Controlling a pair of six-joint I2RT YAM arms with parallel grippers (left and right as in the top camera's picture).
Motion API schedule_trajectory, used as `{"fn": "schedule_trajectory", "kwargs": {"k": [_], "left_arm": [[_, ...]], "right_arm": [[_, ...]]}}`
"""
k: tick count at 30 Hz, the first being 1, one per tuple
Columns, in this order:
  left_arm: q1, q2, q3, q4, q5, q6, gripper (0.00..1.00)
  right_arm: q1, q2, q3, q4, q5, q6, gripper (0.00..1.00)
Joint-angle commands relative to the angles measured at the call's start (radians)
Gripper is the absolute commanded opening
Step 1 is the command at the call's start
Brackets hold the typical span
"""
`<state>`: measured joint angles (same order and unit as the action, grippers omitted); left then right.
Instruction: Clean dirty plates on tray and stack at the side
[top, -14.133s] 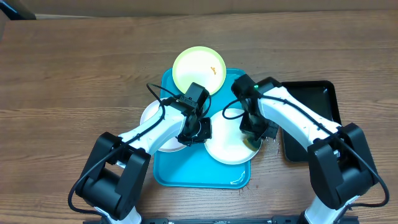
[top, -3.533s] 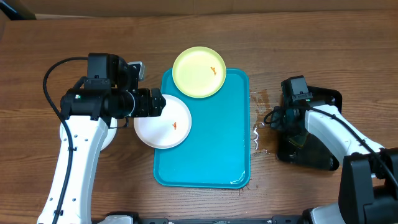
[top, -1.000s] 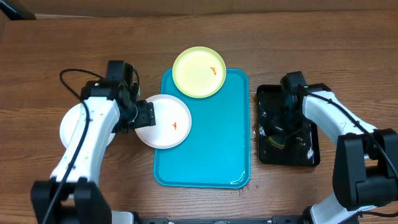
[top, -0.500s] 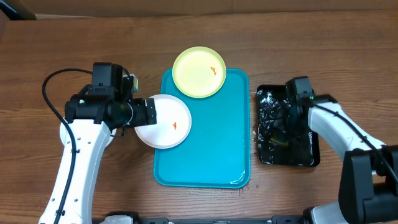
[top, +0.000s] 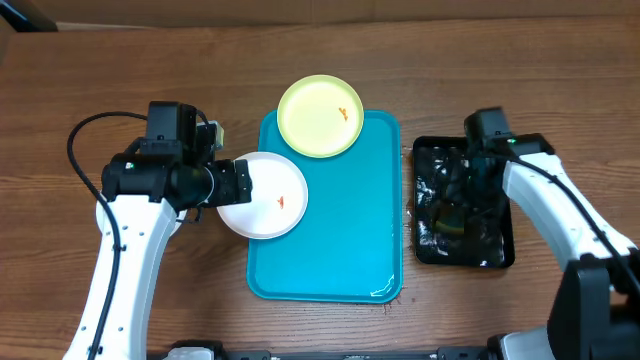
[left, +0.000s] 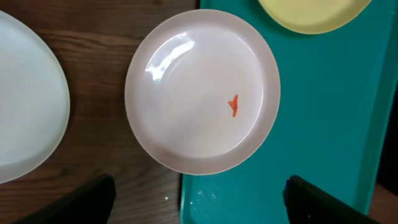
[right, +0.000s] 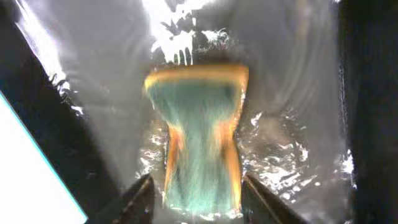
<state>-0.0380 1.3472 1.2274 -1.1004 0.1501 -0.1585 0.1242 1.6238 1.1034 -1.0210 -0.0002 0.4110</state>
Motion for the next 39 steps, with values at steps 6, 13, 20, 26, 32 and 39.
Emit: {"fn": "schedule_trajectory", "kwargs": {"k": [6, 13, 20, 26, 32, 39], "left_arm": [[-0.001, -0.042, 0.031, -0.083, -0.195, -0.055, 0.98], [0.020, 0.087, -0.005, -0.065, -0.258, -0.181, 1.00], [0.039, 0.263, -0.006, -0.027, -0.246, -0.135, 0.97], [0.039, 0.366, -0.006, 0.030, -0.204, -0.020, 0.82], [0.039, 0.444, -0.006, 0.108, -0.209, -0.021, 0.37], [0.037, 0.456, -0.006, 0.070, -0.046, 0.123, 0.04]], "right_arm": [[-0.001, 0.003, -0.117, 0.129, -0.002, 0.087, 0.44], [-0.001, 0.021, -0.245, 0.317, -0.002, 0.087, 0.06], [-0.001, 0.021, -0.245, 0.309, -0.002, 0.087, 0.04], [-0.001, 0.021, -0.245, 0.298, -0.002, 0.087, 0.04], [-0.001, 0.021, -0.245, 0.294, -0.002, 0.087, 0.05], [-0.001, 0.021, -0.245, 0.290, -0.002, 0.087, 0.04]]}}
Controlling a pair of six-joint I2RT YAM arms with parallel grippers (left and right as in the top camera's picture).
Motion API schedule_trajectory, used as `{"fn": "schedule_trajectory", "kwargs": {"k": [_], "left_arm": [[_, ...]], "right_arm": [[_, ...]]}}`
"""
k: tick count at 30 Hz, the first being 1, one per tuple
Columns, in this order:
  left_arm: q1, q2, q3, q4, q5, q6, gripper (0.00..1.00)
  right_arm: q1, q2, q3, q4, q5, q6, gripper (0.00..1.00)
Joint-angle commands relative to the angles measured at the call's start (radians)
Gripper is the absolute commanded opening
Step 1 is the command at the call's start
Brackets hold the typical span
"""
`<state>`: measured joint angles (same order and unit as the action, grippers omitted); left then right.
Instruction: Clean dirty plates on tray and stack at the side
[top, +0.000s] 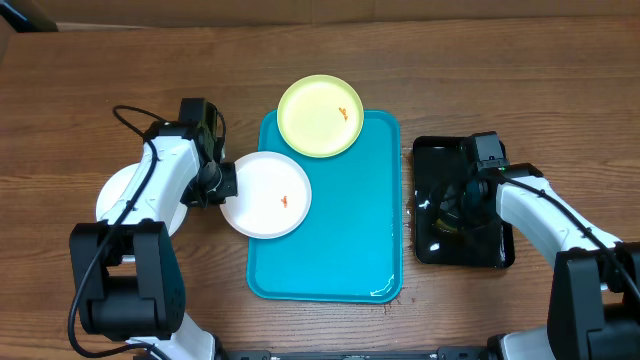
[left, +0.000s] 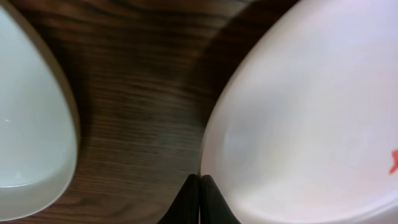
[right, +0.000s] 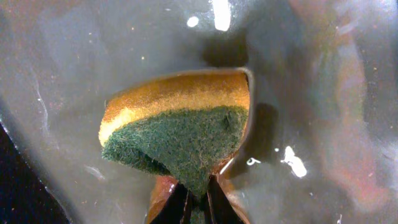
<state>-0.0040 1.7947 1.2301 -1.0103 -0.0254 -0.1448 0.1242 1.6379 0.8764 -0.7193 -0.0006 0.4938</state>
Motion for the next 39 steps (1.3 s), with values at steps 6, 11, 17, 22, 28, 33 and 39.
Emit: {"fn": "schedule_trajectory", "kwargs": {"k": [6, 11, 17, 22, 28, 33, 39], "left_arm": [[-0.049, 0.008, -0.009, -0.045, 0.277, 0.151, 0.04], [-0.142, 0.008, -0.009, -0.045, 0.175, 0.152, 0.04], [-0.179, 0.008, 0.001, -0.091, 0.002, -0.009, 0.04], [-0.102, -0.017, 0.047, -0.118, 0.073, 0.007, 0.07], [0.034, -0.098, 0.065, -0.170, 0.314, 0.273, 1.00], [0.116, -0.111, 0.065, -0.144, 0.284, 0.171, 1.00], [0.121, -0.076, 0.043, -0.063, 0.142, 0.141, 0.86]], "right_arm": [[-0.001, 0.007, -0.017, -0.015, -0.032, -0.032, 0.04], [-0.001, 0.007, -0.017, -0.018, -0.054, -0.054, 0.04], [-0.001, 0.007, -0.017, -0.027, -0.054, -0.054, 0.04], [-0.001, 0.007, -0.017, -0.026, -0.054, -0.056, 0.04], [-0.001, 0.007, -0.017, -0.037, -0.054, -0.056, 0.04], [-0.001, 0.007, -0.017, -0.037, -0.054, -0.056, 0.04], [-0.001, 0.007, -0.017, -0.037, -0.054, -0.056, 0.04]]}}
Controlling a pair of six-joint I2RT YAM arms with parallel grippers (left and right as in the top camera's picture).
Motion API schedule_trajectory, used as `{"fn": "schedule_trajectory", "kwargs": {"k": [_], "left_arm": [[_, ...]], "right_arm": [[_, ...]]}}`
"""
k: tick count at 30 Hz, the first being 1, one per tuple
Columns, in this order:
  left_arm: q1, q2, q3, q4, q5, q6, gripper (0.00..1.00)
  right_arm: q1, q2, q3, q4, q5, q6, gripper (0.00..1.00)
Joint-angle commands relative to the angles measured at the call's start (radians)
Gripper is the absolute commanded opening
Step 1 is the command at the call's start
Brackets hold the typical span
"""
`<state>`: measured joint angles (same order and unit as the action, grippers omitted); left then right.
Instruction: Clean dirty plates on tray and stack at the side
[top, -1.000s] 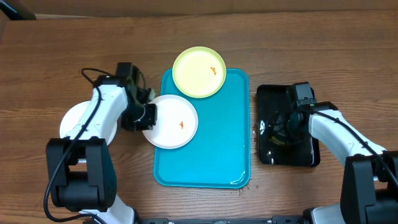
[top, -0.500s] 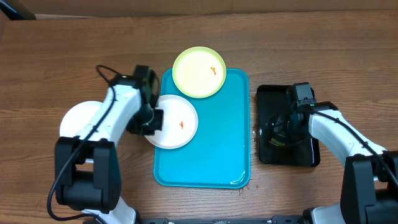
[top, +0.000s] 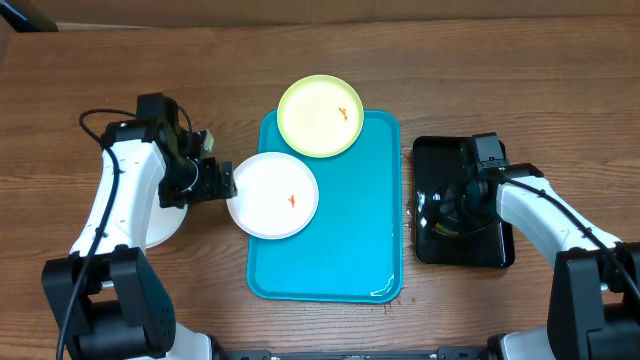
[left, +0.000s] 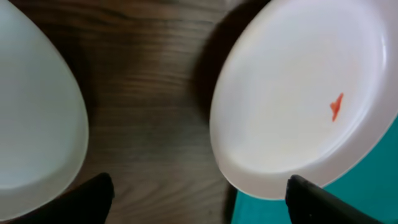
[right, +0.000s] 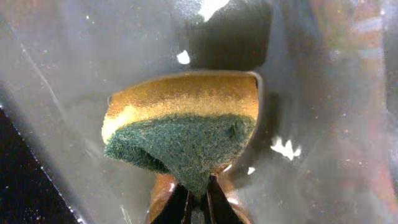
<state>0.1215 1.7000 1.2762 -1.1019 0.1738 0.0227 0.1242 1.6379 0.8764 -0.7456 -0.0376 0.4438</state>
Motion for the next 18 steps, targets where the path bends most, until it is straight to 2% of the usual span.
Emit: {"fn": "schedule_trajectory", "kwargs": {"k": [1, 3, 5, 9, 12, 13, 14, 15, 18], "left_arm": [[-0.011, 0.031, -0.012, 0.044, -0.060, -0.026, 0.86], [-0.033, 0.062, -0.032, 0.083, -0.058, -0.026, 0.83], [-0.055, 0.094, -0.038, 0.100, -0.103, -0.025, 0.76], [-0.077, 0.149, -0.038, 0.124, -0.148, -0.053, 0.68], [-0.086, 0.164, -0.037, 0.135, -0.111, -0.053, 0.33], [-0.090, 0.164, -0.037, 0.135, -0.092, -0.053, 0.27], [-0.095, 0.163, -0.036, 0.133, -0.070, -0.052, 0.13], [-0.100, 0.163, -0.036, 0.129, -0.057, -0.053, 0.04], [-0.138, 0.163, -0.036, 0.091, -0.046, -0.047, 0.04]], "right_arm": [[-0.001, 0.007, -0.017, -0.008, -0.017, -0.006, 0.04], [-0.001, 0.007, -0.017, 0.001, -0.017, -0.005, 0.04], [-0.001, 0.007, -0.017, 0.007, -0.018, -0.002, 0.04], [-0.001, 0.007, -0.017, 0.007, -0.029, -0.003, 0.04], [-0.001, 0.007, -0.017, 0.008, -0.036, -0.003, 0.04], [-0.001, 0.007, -0.017, 0.008, -0.036, -0.003, 0.04], [-0.001, 0.007, -0.017, 0.008, -0.036, -0.003, 0.04], [-0.001, 0.007, -0.017, 0.008, -0.036, -0.003, 0.04], [-0.001, 0.007, -0.017, 0.006, -0.036, -0.003, 0.04]]}}
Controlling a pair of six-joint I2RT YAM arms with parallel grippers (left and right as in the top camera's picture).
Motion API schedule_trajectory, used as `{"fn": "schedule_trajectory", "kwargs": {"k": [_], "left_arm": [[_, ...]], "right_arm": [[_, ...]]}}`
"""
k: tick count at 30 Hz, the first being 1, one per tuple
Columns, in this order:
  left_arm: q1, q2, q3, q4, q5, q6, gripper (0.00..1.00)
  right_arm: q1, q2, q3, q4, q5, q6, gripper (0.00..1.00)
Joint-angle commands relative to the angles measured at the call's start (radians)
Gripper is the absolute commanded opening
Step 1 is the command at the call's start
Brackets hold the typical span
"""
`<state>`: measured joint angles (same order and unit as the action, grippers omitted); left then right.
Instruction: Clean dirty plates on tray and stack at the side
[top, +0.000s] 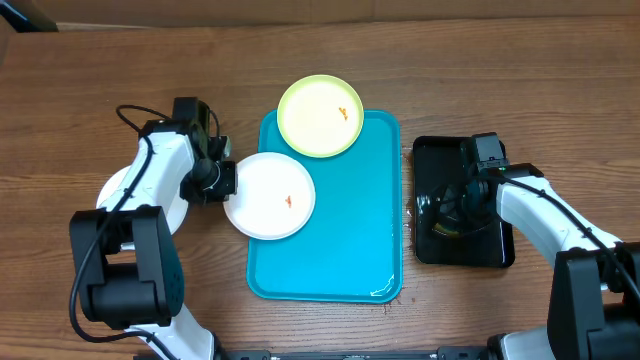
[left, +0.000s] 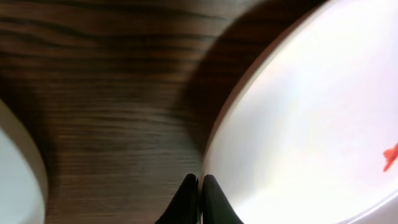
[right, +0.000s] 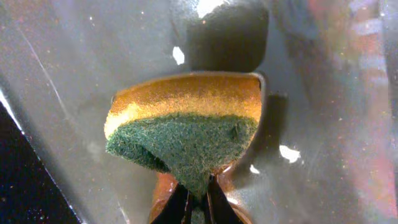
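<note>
A white plate (top: 268, 195) with an orange smear (top: 290, 200) lies half on the teal tray (top: 330, 250), its left part over the table. My left gripper (top: 225, 182) is at the plate's left rim; in the left wrist view the left gripper (left: 199, 186) is shut on that rim of the white plate (left: 298, 124). A yellow-green plate (top: 320, 115), also smeared, overhangs the tray's far edge. My right gripper (right: 198, 193) is shut on a green and yellow sponge (right: 186, 124) low in the wet black tray (top: 500, 250).
Another white plate (top: 172, 218) sits on the wood left of the tray, partly under my left arm; its edge (left: 18, 186) shows in the left wrist view. The black tray stands right of the teal tray, with a narrow gap between them.
My left gripper was open beside the white plate; now it is shut on the plate's left rim, and the arm has swung closer. The right gripper and sponge have hardly moved.
At first my left gripper was open above the white plate and the right one open round the sponge. Then both were shut, on the rim and on the sponge. Later the left stood open, with the plate slightly further right. Now it is shut on the rim again.
</note>
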<state>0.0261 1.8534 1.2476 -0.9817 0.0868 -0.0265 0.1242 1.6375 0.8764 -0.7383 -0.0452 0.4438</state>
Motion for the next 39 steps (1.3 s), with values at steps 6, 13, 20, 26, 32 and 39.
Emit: {"fn": "schedule_trajectory", "kwargs": {"k": [6, 13, 20, 26, 32, 39], "left_arm": [[-0.179, 0.010, -0.008, -0.061, -0.022, 0.002, 0.04], [-0.212, 0.010, -0.029, -0.031, -0.032, -0.113, 0.04], [-0.219, 0.010, -0.101, 0.026, 0.008, -0.146, 0.04], [-0.219, 0.010, -0.101, 0.030, 0.017, -0.143, 0.04], [-0.219, 0.010, -0.101, 0.037, 0.023, -0.146, 0.04], [-0.219, 0.010, -0.101, 0.061, 0.045, -0.146, 0.05]], "right_arm": [[-0.001, 0.008, -0.017, -0.007, -0.028, -0.003, 0.04], [-0.001, 0.008, -0.017, -0.006, -0.030, -0.013, 0.17], [-0.001, 0.008, -0.017, 0.045, -0.065, -0.078, 0.04], [0.007, -0.039, 0.137, -0.154, -0.070, -0.112, 0.04], [0.054, -0.088, 0.308, -0.302, -0.166, -0.161, 0.04], [0.217, -0.088, 0.309, -0.230, -0.349, -0.097, 0.04]]}}
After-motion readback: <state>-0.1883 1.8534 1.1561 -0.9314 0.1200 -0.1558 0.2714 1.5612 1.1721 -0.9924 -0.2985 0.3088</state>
